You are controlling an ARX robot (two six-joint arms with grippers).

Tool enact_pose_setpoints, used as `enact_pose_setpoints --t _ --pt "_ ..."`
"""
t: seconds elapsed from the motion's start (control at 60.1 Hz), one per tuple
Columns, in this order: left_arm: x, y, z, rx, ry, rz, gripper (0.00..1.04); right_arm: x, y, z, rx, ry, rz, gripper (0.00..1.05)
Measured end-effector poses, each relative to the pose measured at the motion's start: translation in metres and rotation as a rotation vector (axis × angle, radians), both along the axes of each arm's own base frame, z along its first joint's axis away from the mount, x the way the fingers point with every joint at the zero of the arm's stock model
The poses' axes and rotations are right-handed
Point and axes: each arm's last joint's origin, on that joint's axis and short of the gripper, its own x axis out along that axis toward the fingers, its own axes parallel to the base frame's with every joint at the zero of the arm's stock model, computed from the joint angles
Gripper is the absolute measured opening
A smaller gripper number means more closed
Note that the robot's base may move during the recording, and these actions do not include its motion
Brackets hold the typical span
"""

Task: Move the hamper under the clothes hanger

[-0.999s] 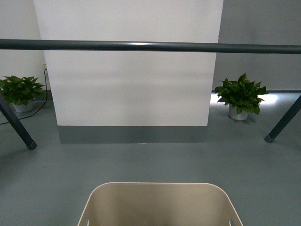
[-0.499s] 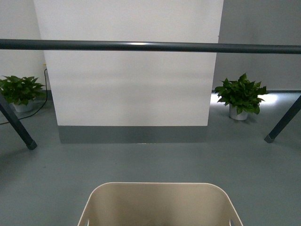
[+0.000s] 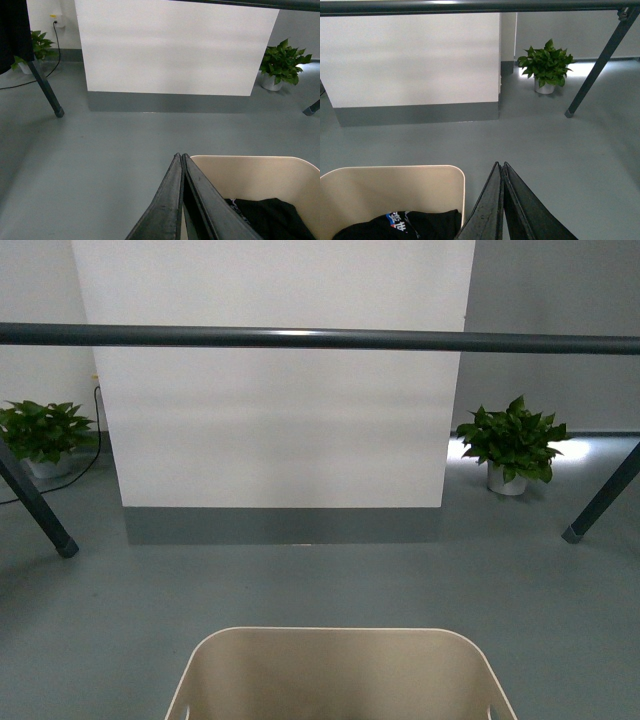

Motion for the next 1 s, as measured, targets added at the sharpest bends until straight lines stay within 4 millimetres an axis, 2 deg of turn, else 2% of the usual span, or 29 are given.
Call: enact_pose_setpoints --t 0.716,0.849,0.999 --pt "-0.013 0.0 0.0 0.0 -0.001 0.0 0.03 -0.014 0.0 0.0 0.0 -0.003 0.0 0.02" --pt "-0.022 0.0 -0.004 0.0 0.02 0.0 0.03 -0.015 0.0 0.0 0.0 -0.003 0.001 0.02" --pt "-0.024 0.0 -0.003 0.0 0.006 0.0 0.03 -0.024 0.0 -0.004 0.0 0.018 0.003 0.02"
